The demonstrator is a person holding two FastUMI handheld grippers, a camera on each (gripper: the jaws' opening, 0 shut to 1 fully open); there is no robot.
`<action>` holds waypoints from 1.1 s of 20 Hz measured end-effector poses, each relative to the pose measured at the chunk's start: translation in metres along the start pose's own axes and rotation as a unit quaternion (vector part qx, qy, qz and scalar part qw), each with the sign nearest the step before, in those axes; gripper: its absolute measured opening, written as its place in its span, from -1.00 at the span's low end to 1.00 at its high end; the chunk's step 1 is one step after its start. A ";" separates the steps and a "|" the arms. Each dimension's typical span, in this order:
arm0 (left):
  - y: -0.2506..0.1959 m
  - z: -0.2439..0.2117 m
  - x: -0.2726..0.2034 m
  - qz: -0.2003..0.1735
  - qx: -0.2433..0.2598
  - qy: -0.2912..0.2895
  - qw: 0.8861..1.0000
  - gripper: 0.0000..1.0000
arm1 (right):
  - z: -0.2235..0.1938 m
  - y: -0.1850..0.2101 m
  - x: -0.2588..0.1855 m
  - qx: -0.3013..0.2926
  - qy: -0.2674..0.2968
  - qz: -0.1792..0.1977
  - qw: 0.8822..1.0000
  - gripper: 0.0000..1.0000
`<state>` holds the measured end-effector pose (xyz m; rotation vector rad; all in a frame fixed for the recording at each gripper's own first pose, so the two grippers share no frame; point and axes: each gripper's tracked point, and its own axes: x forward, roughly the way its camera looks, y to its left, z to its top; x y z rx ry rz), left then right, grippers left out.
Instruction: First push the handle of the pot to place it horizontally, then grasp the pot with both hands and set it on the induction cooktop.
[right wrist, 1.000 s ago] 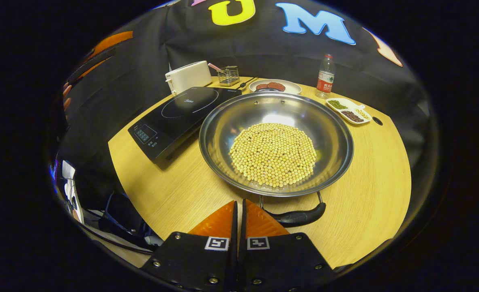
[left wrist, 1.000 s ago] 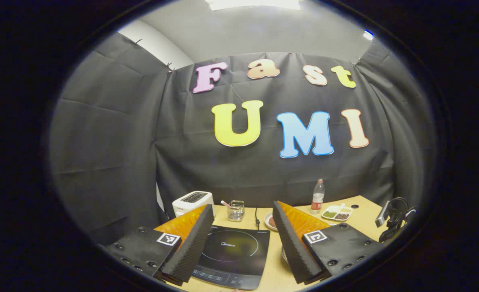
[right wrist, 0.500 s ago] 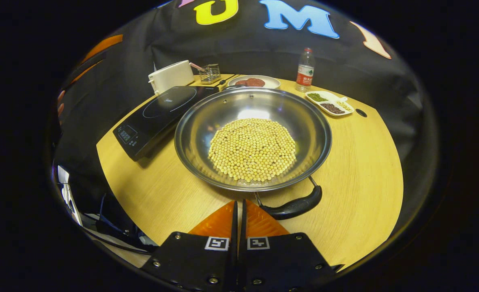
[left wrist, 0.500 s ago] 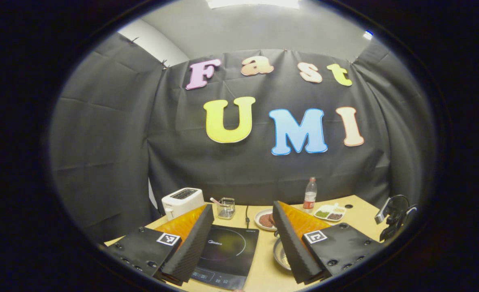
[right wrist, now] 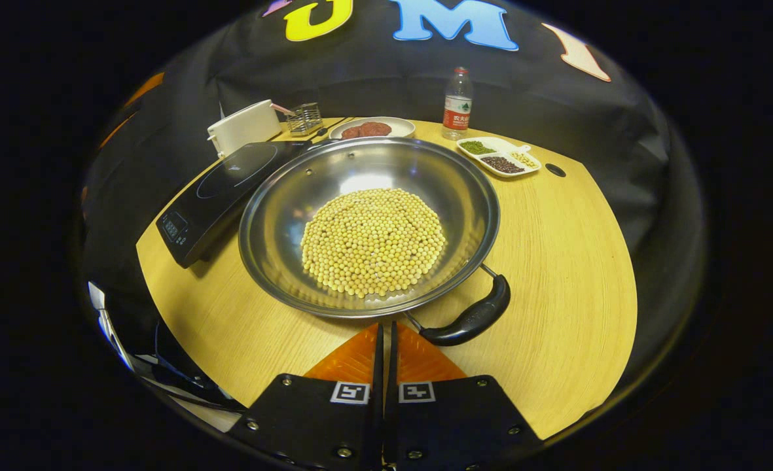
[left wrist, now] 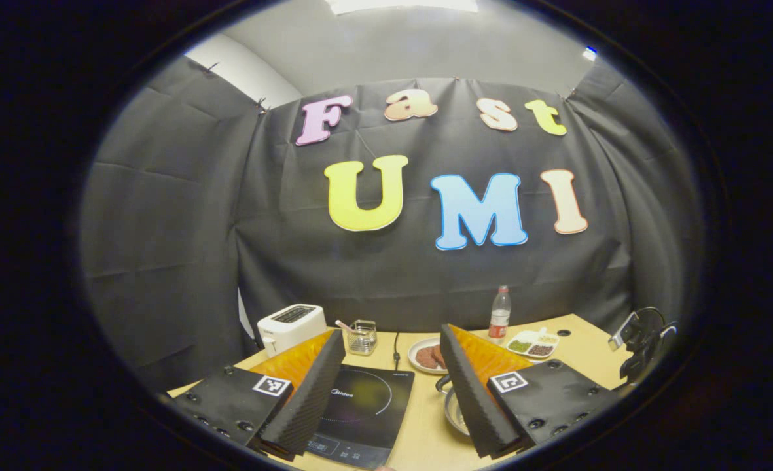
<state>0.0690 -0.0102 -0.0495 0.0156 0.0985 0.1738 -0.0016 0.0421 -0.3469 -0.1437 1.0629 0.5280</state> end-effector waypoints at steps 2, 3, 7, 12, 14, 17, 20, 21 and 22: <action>-0.004 -0.001 0.002 0.000 -0.004 0.000 1.000 0.84 | 0.003 -0.011 0.001 0.001 0.000 -0.007 1.000 -0.95; -0.005 -0.002 0.002 0.001 -0.005 0.000 1.000 0.82 | 0.005 -0.016 0.001 0.003 -0.001 -0.011 1.000 -0.96; -0.008 -0.002 0.004 0.005 -0.002 0.000 1.000 0.82 | 0.011 -0.031 0.003 0.009 0.000 -0.021 1.000 -0.95; -0.008 -0.006 0.004 0.017 -0.005 0.003 1.000 0.82 | 0.020 -0.051 0.008 0.011 0.003 -0.034 0.999 -0.95; -0.006 -0.009 0.003 0.023 -0.004 0.005 1.000 0.82 | 0.024 -0.062 0.011 0.011 0.003 -0.046 0.999 -0.96; 0.000 -0.014 0.002 0.033 -0.001 0.012 0.999 0.90 | 0.033 -0.076 0.015 0.018 0.000 -0.059 0.998 -0.96; 0.003 -0.018 0.002 0.039 -0.002 0.017 0.999 0.99 | 0.040 -0.089 0.020 0.025 -0.003 -0.074 0.997 -0.95; 0.003 -0.021 0.002 0.040 -0.001 0.018 0.999 0.99 | 0.043 -0.093 0.021 0.030 -0.004 -0.079 0.996 -0.95; 0.004 -0.022 0.003 0.041 0.001 0.020 0.999 0.99 | 0.044 -0.097 0.024 0.036 -0.006 -0.085 0.996 -0.95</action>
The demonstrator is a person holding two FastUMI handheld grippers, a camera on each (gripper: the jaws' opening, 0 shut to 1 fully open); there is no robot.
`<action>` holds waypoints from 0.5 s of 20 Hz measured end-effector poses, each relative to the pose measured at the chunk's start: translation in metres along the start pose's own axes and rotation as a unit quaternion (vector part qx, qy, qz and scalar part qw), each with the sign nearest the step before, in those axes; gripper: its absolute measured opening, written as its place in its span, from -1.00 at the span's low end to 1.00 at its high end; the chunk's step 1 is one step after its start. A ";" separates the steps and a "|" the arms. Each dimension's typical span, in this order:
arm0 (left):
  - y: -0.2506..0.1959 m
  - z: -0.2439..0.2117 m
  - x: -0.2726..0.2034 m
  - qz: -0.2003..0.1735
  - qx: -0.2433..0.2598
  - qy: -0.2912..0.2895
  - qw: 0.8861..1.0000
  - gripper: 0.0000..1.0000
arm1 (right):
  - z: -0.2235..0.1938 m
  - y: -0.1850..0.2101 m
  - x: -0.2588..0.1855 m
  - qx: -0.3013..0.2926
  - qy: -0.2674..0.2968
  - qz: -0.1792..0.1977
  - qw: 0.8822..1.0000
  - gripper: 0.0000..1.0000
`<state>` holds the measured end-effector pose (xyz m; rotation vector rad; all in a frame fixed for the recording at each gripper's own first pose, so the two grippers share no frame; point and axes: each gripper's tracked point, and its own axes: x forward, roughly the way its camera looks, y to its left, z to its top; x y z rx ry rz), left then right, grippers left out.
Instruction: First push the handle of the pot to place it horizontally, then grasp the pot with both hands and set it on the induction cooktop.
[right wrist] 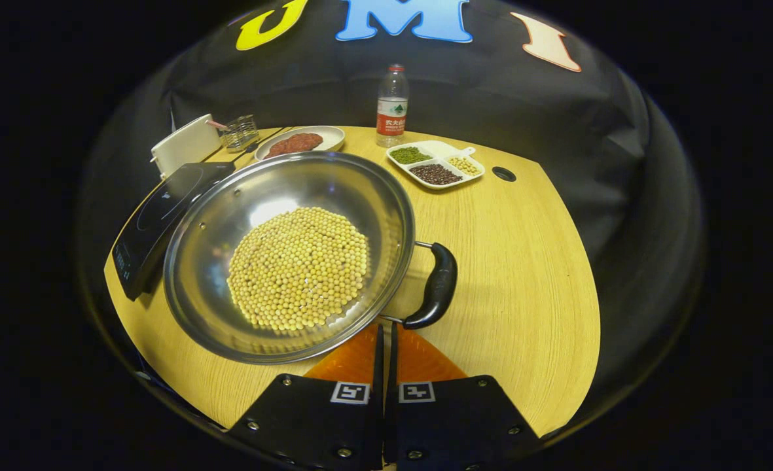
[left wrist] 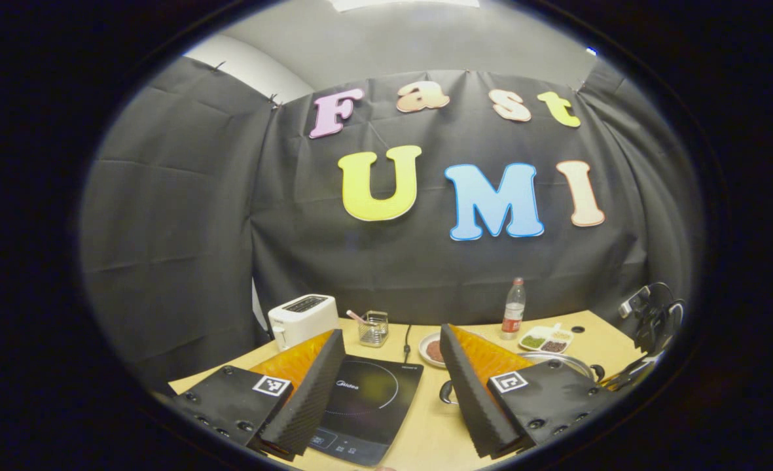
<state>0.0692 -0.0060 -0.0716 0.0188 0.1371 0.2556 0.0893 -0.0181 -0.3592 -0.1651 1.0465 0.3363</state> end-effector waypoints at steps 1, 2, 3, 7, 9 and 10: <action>-0.001 -0.002 0.001 -0.001 0.002 0.002 1.000 0.94 | 0.002 -0.004 0.003 0.005 -0.002 -0.007 1.000 -0.95; -0.001 -0.004 0.001 -0.001 0.004 0.005 1.000 0.90 | 0.004 -0.007 0.005 0.009 -0.004 -0.014 1.000 -0.96; -0.003 -0.008 0.003 -0.002 0.004 0.008 1.000 0.90 | 0.007 -0.012 0.008 0.012 -0.007 -0.022 1.000 -0.95; -0.006 -0.021 0.009 -0.005 0.007 0.024 1.000 0.92 | 0.016 -0.022 0.010 0.033 -0.025 -0.043 0.998 -0.93; -0.010 -0.029 0.013 -0.010 0.012 0.031 0.999 0.86 | 0.018 -0.025 0.011 0.042 -0.030 -0.049 0.997 -0.92; -0.013 -0.033 0.015 -0.015 0.013 0.034 0.999 0.83 | 0.017 -0.025 0.009 0.043 -0.031 -0.049 0.997 -0.92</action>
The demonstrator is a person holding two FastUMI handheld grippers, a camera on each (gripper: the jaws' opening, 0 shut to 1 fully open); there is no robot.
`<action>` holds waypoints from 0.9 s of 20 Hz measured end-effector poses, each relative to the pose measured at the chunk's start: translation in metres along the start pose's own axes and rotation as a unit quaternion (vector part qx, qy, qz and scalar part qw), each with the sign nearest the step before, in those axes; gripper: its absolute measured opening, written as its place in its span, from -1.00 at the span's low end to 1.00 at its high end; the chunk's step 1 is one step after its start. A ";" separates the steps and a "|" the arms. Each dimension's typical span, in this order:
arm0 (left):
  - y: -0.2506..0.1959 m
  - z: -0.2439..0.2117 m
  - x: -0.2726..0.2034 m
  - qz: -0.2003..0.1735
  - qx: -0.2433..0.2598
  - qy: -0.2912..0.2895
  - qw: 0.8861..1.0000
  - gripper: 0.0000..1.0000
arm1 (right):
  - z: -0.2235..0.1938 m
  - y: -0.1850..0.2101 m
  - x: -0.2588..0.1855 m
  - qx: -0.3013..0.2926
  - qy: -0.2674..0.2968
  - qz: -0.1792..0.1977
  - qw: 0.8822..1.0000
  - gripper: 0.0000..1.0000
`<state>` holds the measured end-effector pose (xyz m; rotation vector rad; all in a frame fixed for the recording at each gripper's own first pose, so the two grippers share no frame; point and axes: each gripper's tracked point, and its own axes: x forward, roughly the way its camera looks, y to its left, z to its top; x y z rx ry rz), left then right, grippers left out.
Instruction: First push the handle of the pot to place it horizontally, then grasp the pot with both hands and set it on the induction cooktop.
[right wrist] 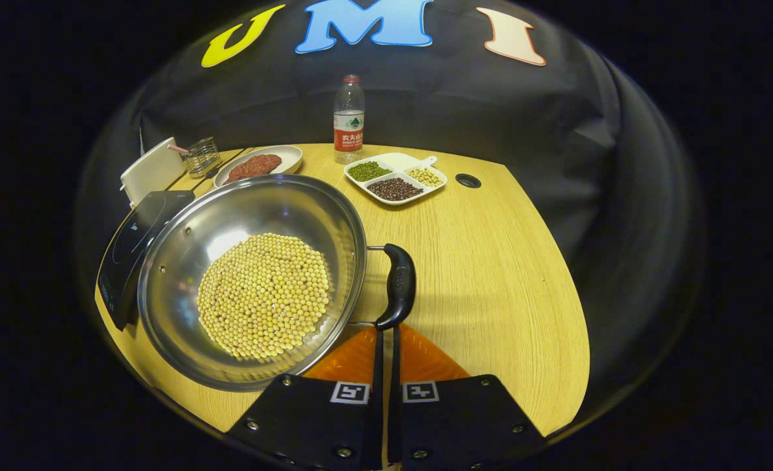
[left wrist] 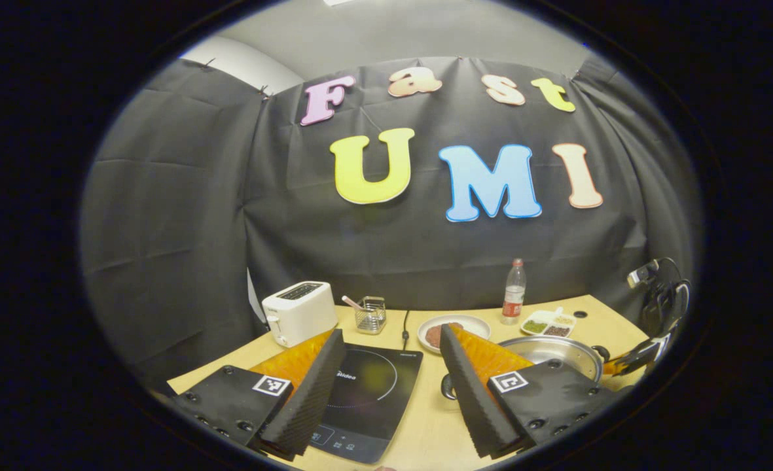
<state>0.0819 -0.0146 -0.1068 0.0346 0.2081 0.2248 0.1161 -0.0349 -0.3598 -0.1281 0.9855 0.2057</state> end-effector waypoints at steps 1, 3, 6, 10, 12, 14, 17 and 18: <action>-0.004 -0.003 0.001 -0.006 0.001 0.005 1.000 0.91 | 0.000 -0.003 -0.003 -0.004 -0.004 -0.004 1.000 -0.92; -0.012 -0.011 0.006 -0.018 0.002 0.012 1.000 0.92 | 0.001 -0.008 -0.013 -0.007 -0.017 -0.013 1.000 -0.89; -0.026 -0.022 0.014 -0.041 -0.004 0.020 0.999 0.91 | 0.015 -0.011 -0.033 0.018 -0.057 -0.011 0.998 -0.85; -0.042 -0.042 0.024 -0.068 -0.008 0.037 0.997 0.82 | 0.041 -0.011 -0.059 0.050 -0.128 0.001 0.991 0.00; -0.050 -0.050 0.031 -0.078 -0.007 0.047 0.996 0.82 | 0.048 -0.012 -0.064 0.055 -0.154 -0.004 0.987 1.00; -0.058 -0.057 0.040 -0.090 -0.010 0.056 0.994 0.82 | 0.053 -0.011 -0.068 0.052 -0.169 -0.007 0.984 0.94; -0.072 -0.070 0.057 -0.109 -0.018 0.073 0.991 0.83 | 0.055 -0.007 -0.067 0.048 -0.176 -0.007 0.983 0.94; -0.075 -0.074 0.063 -0.114 -0.019 0.079 0.990 0.86 | 0.055 -0.005 -0.066 0.049 -0.176 -0.005 0.983 0.95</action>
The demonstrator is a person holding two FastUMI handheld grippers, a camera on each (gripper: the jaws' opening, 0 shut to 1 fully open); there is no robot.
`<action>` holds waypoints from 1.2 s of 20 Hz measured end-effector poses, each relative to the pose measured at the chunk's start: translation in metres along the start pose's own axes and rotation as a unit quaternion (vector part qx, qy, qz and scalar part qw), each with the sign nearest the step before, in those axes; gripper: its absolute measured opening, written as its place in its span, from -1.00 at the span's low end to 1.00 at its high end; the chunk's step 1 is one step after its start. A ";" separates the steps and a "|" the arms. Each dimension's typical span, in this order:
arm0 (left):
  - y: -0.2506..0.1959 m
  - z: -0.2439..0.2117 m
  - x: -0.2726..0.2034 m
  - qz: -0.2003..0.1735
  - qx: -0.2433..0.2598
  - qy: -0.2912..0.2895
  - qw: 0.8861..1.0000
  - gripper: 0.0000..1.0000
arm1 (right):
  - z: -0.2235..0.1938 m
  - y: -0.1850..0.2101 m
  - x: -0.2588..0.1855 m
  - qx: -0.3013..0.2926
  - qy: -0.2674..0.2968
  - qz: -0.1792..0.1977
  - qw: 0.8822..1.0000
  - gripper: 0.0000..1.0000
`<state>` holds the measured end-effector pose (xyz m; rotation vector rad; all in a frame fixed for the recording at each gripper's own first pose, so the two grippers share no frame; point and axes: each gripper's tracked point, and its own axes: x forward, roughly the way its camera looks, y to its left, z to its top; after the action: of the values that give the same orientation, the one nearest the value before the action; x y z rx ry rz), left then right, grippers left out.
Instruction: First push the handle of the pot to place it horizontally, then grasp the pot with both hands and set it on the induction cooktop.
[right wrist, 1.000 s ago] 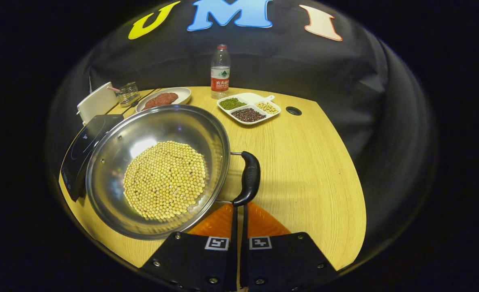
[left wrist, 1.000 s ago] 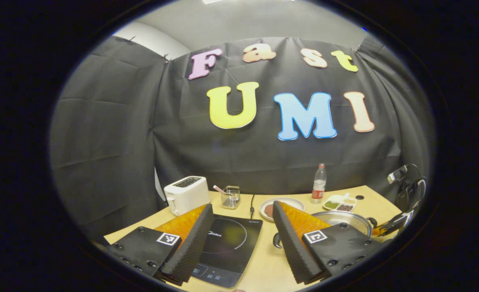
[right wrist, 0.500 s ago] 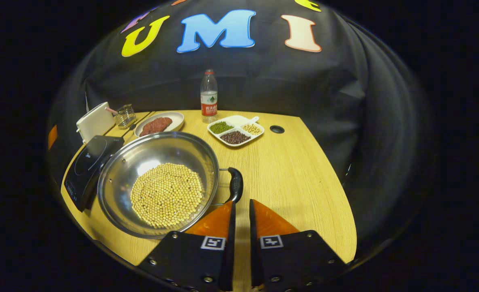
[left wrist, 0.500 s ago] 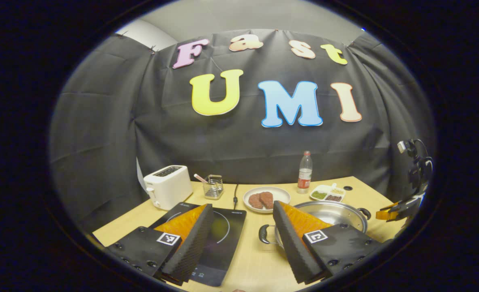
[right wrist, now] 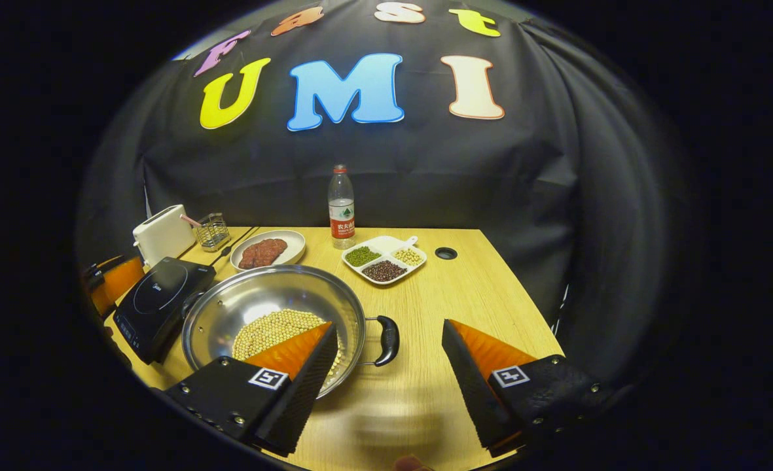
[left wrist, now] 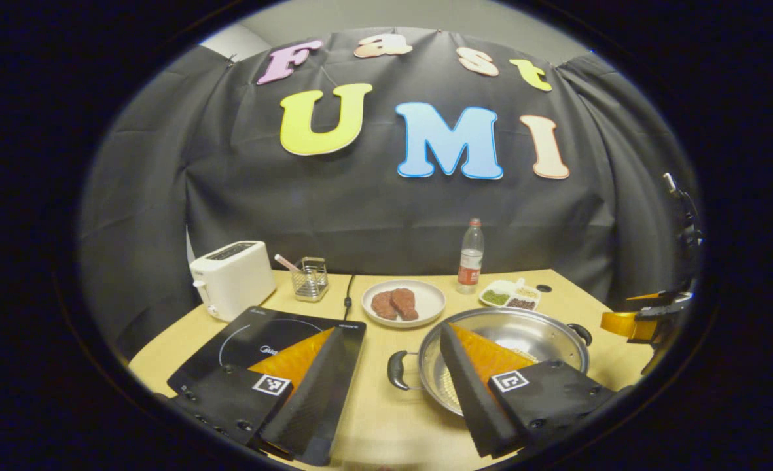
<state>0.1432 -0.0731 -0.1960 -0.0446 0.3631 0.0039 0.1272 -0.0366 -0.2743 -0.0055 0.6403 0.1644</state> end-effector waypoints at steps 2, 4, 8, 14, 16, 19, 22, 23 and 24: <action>-0.006 -0.008 0.014 -0.013 -0.003 0.012 1.000 0.92 | -0.001 0.003 0.005 0.000 -0.002 0.002 1.000 0.95; -0.011 -0.021 0.029 -0.022 -0.006 0.027 0.999 0.83 | -0.001 0.005 0.011 -0.002 0.000 0.002 1.000 0.96; -0.017 -0.047 0.057 -0.033 -0.013 0.065 0.997 0.83 | -0.005 0.006 0.024 0.000 0.005 0.004 1.000 0.96; -0.026 -0.080 0.089 -0.045 -0.005 0.117 0.992 0.92 | -0.022 0.006 0.052 0.010 0.035 0.004 0.999 0.95; -0.027 -0.089 0.097 -0.046 -0.002 0.130 0.990 0.84 | -0.030 0.007 0.062 0.008 0.046 0.006 0.999 0.96; -0.028 -0.103 0.106 -0.045 0.001 0.151 0.987 0.83 | -0.041 0.008 0.074 0.006 0.064 0.006 0.998 0.95; -0.029 -0.113 0.111 -0.041 -0.003 0.164 0.986 0.92 | -0.053 0.007 0.084 0.011 0.083 0.001 0.996 0.95; -0.028 -0.117 0.113 -0.039 -0.003 0.169 0.985 0.92 | -0.055 0.006 0.087 0.014 0.087 -0.001 0.996 0.95; -0.027 -0.120 0.114 -0.036 -0.004 0.173 0.984 0.92 | -0.057 0.006 0.090 0.017 0.089 -0.004 0.996 0.95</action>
<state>0.2079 -0.1058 -0.3477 -0.0658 0.7082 -0.0753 0.1634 -0.0200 -0.3728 0.0097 0.8203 0.1471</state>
